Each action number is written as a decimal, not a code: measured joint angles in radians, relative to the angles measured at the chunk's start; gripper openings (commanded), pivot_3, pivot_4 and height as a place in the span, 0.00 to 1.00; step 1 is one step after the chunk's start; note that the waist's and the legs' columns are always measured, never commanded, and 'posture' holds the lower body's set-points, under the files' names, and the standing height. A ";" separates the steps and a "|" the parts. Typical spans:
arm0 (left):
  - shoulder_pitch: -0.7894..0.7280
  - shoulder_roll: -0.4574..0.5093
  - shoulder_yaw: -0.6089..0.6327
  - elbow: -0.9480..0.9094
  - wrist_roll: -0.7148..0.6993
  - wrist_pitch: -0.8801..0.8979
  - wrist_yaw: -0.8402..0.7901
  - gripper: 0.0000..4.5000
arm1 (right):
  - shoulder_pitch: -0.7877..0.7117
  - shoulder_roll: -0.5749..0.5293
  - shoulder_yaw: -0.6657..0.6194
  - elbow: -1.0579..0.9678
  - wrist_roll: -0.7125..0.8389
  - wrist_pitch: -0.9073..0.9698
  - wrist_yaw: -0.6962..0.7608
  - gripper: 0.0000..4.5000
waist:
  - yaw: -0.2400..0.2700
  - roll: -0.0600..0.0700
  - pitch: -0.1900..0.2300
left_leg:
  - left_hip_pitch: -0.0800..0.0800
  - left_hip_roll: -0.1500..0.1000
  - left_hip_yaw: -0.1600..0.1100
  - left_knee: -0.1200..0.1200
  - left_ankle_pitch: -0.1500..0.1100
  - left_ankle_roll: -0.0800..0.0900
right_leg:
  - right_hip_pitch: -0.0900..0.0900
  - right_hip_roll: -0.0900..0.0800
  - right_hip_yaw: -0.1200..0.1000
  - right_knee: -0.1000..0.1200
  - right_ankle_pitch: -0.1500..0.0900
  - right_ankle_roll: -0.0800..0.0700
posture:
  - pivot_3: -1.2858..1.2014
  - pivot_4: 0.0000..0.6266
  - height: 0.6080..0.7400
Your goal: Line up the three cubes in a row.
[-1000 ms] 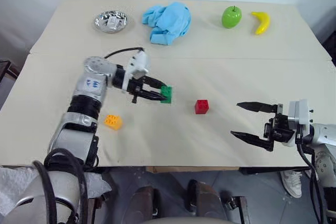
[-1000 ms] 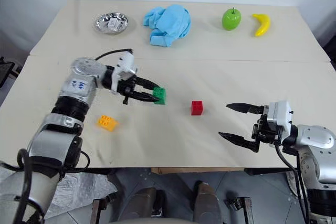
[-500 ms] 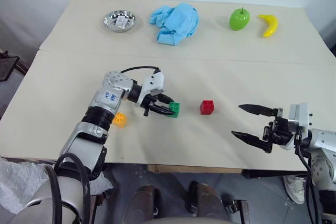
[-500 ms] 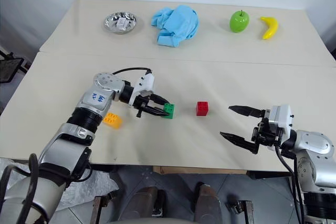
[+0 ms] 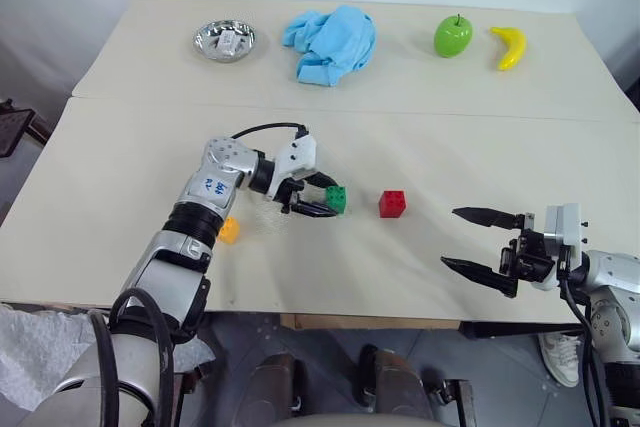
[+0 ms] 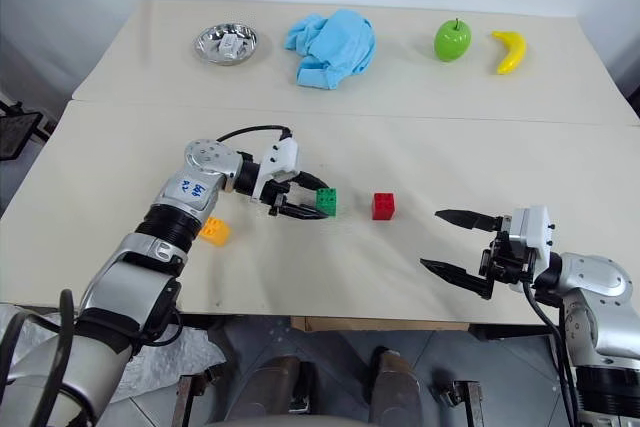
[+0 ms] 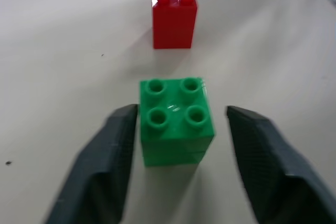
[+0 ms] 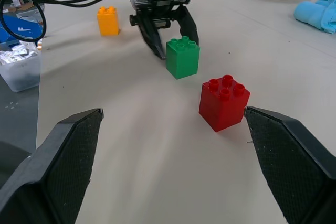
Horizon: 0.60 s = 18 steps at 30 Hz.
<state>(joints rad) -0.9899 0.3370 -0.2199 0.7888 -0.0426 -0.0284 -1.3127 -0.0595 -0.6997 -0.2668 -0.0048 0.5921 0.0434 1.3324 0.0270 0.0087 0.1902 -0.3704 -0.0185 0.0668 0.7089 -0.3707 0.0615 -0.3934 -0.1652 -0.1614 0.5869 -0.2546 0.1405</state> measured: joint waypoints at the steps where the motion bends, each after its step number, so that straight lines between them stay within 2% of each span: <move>1: 0.000 0.000 0.013 -0.001 -0.010 -0.002 -0.001 0.89 | 0.000 0.000 0.000 0.000 0.001 0.002 0.000 1.00 | 0.000 0.000 0.000 | 0.000 0.000 0.000 0.000 0.000 0.000 | 0.000 0.000 0.000 0.000 0.000 0.000 | 0.52 0.24 1.00; 3: 0.000 0.008 0.040 -0.004 -0.034 -0.020 -0.011 1.00 | -0.006 0.004 0.000 0.000 0.006 0.009 -0.001 1.00 | -0.001 0.000 0.000 | 0.000 0.000 0.000 0.000 0.000 0.000 | 0.000 0.000 0.000 0.000 0.000 0.000 | 0.52 0.24 1.00; 10: 0.071 0.146 0.182 -0.115 -0.165 -0.069 -0.099 1.00 | -0.031 0.033 0.050 -0.037 0.016 0.024 0.002 1.00 | -0.010 0.001 0.000 | 0.001 0.001 0.000 0.000 0.000 0.000 | 0.000 0.000 0.001 0.000 0.000 0.000 | 0.52 0.24 1.00; 14: 0.249 0.239 0.330 -0.263 -0.286 -0.025 -0.081 1.00 | -0.090 0.073 0.107 -0.078 0.019 0.049 -0.028 1.00 | -0.024 0.001 0.000 | 0.001 0.002 -0.001 0.000 0.000 0.000 | 0.000 0.000 0.001 0.001 0.000 0.000 | 0.52 0.24 1.00; 18: 0.492 0.296 0.506 -0.427 -0.349 -0.017 0.053 1.00 | -0.134 0.103 0.149 -0.129 0.034 0.076 -0.043 1.00 | -0.029 0.002 0.000 | 0.001 0.002 -0.002 0.000 0.000 -0.001 | 0.000 0.000 0.002 0.001 0.000 0.000 | 0.52 0.24 1.00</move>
<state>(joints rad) -0.4977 0.6332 0.2862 0.3619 -0.3912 -0.0456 -1.2598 -0.1931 -0.5971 -0.1175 -0.1334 0.6258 0.1192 1.2890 -0.0018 0.0102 0.1905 -0.3692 -0.0169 0.0646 0.7094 -0.3712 0.0607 -0.3937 -0.1653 -0.1599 0.5876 -0.2547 0.1404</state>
